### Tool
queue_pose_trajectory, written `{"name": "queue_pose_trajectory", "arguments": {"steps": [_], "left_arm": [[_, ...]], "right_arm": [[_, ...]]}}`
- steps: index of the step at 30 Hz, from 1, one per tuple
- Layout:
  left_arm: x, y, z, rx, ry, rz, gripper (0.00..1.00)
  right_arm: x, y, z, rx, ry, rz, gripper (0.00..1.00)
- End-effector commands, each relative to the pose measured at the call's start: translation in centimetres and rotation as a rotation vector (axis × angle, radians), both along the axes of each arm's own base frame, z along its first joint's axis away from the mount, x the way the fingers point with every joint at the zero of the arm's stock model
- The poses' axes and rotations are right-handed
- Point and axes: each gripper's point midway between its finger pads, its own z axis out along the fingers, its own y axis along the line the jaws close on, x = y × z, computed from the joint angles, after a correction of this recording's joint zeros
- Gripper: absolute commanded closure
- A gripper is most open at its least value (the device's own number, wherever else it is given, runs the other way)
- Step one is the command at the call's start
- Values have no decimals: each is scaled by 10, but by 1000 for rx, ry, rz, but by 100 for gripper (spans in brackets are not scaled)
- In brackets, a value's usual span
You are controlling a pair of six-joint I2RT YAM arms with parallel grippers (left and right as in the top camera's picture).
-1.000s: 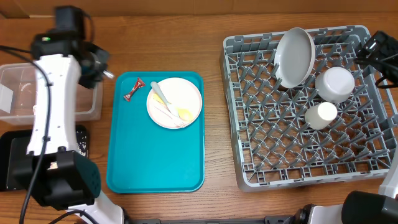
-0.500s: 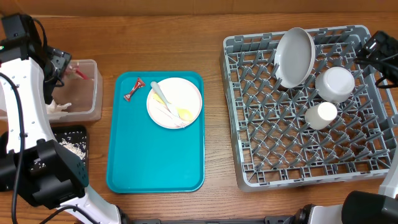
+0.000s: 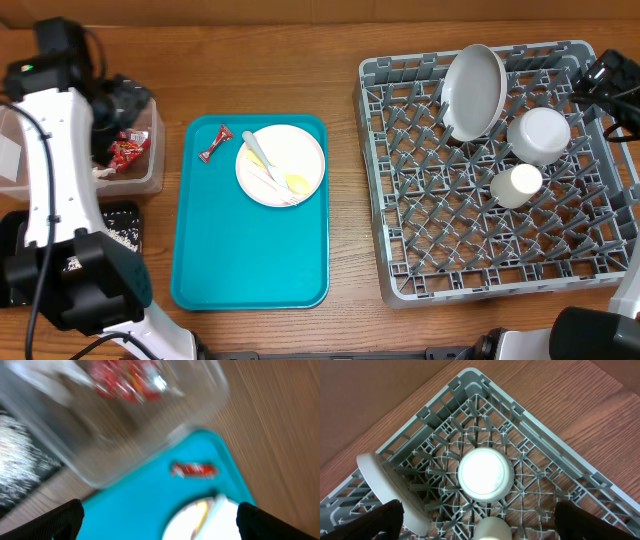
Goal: Sort waste into correct bins and load items into the dishwasher rack
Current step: 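Carry the red wrapper with the left gripper into the clear bin, then reach the left gripper to the small red candy wrapper and grasp it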
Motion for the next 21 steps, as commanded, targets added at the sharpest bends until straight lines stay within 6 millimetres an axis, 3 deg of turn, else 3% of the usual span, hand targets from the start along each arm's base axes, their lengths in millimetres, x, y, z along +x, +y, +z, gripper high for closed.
{"name": "queue_pose_trajectory", "arguments": {"steps": [1, 3, 7, 13, 16, 21], "left_arm": [[9, -58, 11, -8, -29, -200, 0], [13, -69, 5, 81, -4, -241, 0], [35, -69, 2, 301, -17, -331, 0], [78, -73, -9, 511, -31, -807, 1], [81, -80, -27, 523, 16, -1007, 0], [65, -95, -63, 441, 111, -1303, 0]], "right_arm": [[0, -1, 13, -22, -30, -2, 0], [0, -1, 13, -22, -30, -2, 0], [0, -1, 13, -22, -30, -2, 0], [0, -1, 13, -22, -30, -2, 0], [0, -1, 13, -22, -30, -2, 0], [0, -1, 13, -22, -30, -2, 0]]}}
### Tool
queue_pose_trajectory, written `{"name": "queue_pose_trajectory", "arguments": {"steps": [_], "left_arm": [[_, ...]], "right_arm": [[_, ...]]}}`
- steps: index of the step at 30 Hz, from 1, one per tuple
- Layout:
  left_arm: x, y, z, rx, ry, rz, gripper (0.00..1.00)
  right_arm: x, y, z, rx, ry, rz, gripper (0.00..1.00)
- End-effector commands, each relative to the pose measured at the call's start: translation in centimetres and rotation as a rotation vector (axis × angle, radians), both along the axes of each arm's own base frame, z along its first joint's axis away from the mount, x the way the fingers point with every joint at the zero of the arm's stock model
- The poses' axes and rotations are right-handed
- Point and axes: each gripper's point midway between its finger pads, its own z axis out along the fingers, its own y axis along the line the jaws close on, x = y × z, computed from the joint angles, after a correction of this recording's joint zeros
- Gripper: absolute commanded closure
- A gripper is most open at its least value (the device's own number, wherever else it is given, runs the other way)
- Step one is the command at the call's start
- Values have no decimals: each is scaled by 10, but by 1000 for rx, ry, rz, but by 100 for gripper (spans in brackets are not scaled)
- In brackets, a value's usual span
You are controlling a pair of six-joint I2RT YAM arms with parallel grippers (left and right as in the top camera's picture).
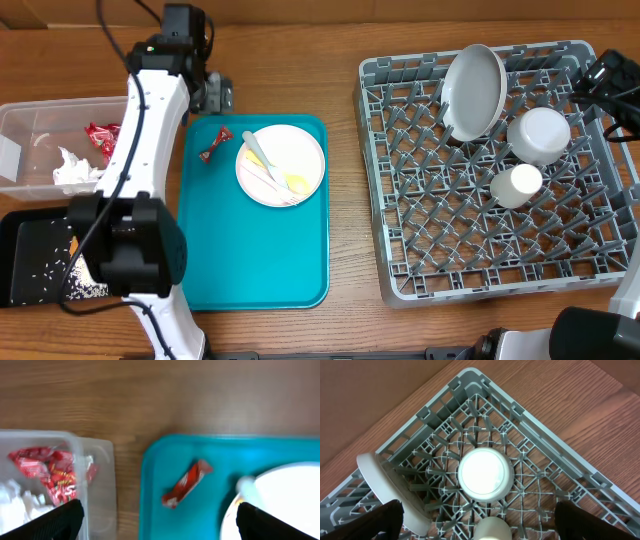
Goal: Sort waste into correct bins and load items into the dishwasher rack
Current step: 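Reach the left gripper to the small red candy wrapper and grasp it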
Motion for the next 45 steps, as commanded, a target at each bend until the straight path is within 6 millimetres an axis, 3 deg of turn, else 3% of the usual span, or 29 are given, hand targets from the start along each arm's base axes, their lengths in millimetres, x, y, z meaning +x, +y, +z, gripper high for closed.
{"name": "queue_pose_trajectory", "arguments": {"steps": [1, 8, 18, 32, 39, 45], "left_arm": [[-7, -11, -23, 26, 131, -320, 0], [-19, -18, -42, 18, 228, -473, 6], [-17, -17, -81, 5, 301, -485, 20], [-20, 7, -116, -17, 369, -448, 21], [-21, 7, -132, -42, 389, -445, 23], [-17, 4, -133, -55, 369, -449, 25]], "right_arm": [[0, -1, 13, -22, -30, -1, 0], [0, -1, 13, -22, -30, -1, 0], [0, -1, 13, -22, -30, -1, 0], [0, -1, 13, -22, -30, -1, 0], [0, -1, 13, -22, -30, -1, 0], [0, -1, 13, -22, -30, -1, 0]]}}
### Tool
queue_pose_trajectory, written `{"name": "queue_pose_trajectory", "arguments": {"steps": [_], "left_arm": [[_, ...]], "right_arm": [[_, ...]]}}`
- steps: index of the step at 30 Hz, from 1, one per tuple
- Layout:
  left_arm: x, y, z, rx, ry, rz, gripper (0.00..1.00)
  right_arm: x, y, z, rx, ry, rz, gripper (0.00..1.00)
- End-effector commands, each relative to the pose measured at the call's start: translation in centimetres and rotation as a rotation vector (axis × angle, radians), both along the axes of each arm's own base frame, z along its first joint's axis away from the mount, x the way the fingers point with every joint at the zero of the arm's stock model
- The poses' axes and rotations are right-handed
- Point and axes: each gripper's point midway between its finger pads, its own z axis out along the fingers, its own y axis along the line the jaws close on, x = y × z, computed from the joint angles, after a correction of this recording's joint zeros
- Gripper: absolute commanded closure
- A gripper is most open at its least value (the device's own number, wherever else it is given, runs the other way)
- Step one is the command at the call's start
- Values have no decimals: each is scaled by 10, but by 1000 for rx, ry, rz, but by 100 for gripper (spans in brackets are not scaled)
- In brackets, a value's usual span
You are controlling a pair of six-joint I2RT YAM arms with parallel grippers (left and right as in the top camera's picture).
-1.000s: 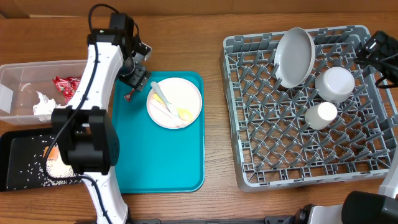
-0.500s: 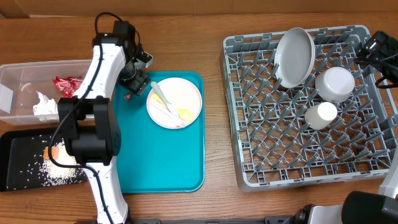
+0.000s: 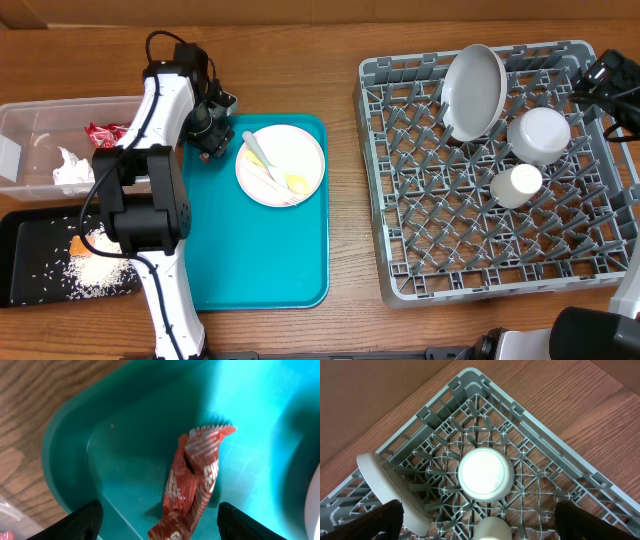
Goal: Sort waste into correct bins and load items into the dishwasher rack
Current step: 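Reach the left gripper to the small red candy wrapper and grasp it, then carry the small wrapper with the left gripper into the clear bin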
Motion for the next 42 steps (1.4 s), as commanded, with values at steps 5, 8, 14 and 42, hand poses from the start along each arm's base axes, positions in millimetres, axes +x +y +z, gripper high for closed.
{"name": "queue_pose_trajectory", "arguments": {"steps": [5, 8, 14, 42], "left_arm": [[3, -6, -5, -25, 1, -30, 35], [3, -5, -5, -24, 1, -29, 46], [4, -4, -5, -19, -3, -29, 83], [71, 15, 229, -297, -540, 666, 96]], "right_arm": [[0, -1, 13, -23, -30, -2, 0], [0, -1, 13, -23, -30, -2, 0], [0, -1, 13, -22, -30, -1, 0], [0, -1, 13, -23, -30, -1, 0]]}}
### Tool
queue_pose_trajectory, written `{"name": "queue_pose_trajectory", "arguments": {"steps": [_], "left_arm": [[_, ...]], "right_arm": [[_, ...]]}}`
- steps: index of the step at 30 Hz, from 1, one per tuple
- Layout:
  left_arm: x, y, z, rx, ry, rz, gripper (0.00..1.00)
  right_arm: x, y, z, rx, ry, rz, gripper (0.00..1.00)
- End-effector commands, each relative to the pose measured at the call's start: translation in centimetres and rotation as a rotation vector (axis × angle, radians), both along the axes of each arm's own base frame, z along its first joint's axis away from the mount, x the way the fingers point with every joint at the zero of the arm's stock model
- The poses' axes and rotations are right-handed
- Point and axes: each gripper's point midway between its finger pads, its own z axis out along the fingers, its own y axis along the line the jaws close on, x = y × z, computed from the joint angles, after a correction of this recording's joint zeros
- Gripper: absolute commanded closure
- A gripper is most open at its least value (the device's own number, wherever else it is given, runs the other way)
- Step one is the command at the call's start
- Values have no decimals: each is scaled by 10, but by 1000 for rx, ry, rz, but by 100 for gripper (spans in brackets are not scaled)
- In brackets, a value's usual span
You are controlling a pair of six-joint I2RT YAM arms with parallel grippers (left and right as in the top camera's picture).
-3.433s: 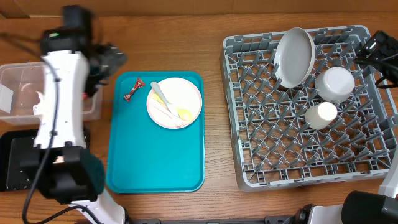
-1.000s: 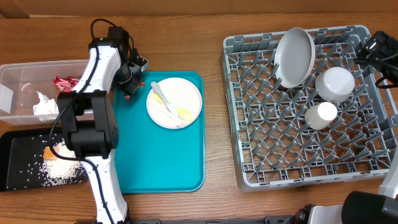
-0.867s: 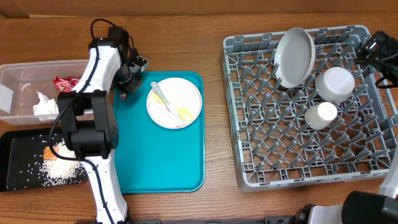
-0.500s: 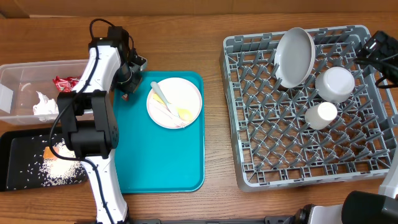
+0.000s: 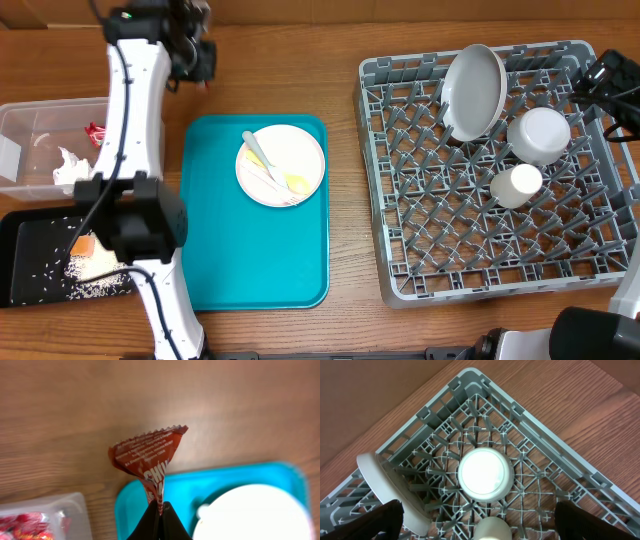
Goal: Sort waste into correct bins and load items into the dishwasher rack
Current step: 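Carry the small wrapper with the left gripper into the clear bin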
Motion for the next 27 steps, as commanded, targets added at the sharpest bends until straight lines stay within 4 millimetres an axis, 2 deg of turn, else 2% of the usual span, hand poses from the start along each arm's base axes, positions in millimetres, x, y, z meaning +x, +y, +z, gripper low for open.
{"name": "queue_pose_trajectory", "arguments": {"steps": [1, 6, 11, 12, 14, 16, 17, 18, 20, 23, 27], "left_arm": [[-8, 43, 48, -81, -84, 293, 96], [-36, 108, 37, -155, -3, 585, 96], [-63, 167, 29, -199, 34, 800, 96], [-67, 177, 28, -202, 34, 824, 89], [-75, 195, 25, -203, 41, 864, 86], [-84, 211, 20, -205, 52, 903, 67], [-87, 216, 18, -206, 58, 915, 58], [-91, 220, 17, -207, 63, 926, 42], [-95, 225, 13, -213, 76, 939, 0], [-99, 224, 11, -219, 95, 944, 0], [-94, 201, 11, -329, 124, 882, 0]], "right_arm": [[0, -1, 13, -22, -30, -1, 0], [0, -1, 13, -22, -30, -1, 0], [0, -1, 13, -22, -30, -1, 0], [0, -1, 13, -22, -30, -1, 0], [0, -1, 13, -22, -30, -1, 0], [0, -1, 13, -22, -30, -1, 0], [0, -1, 13, -22, -30, -1, 0], [0, -1, 13, -22, -30, -1, 0], [0, -1, 13, -22, -30, -1, 0], [0, -1, 13, -22, -30, -1, 0], [0, -1, 13, -22, -30, -1, 0]]}}
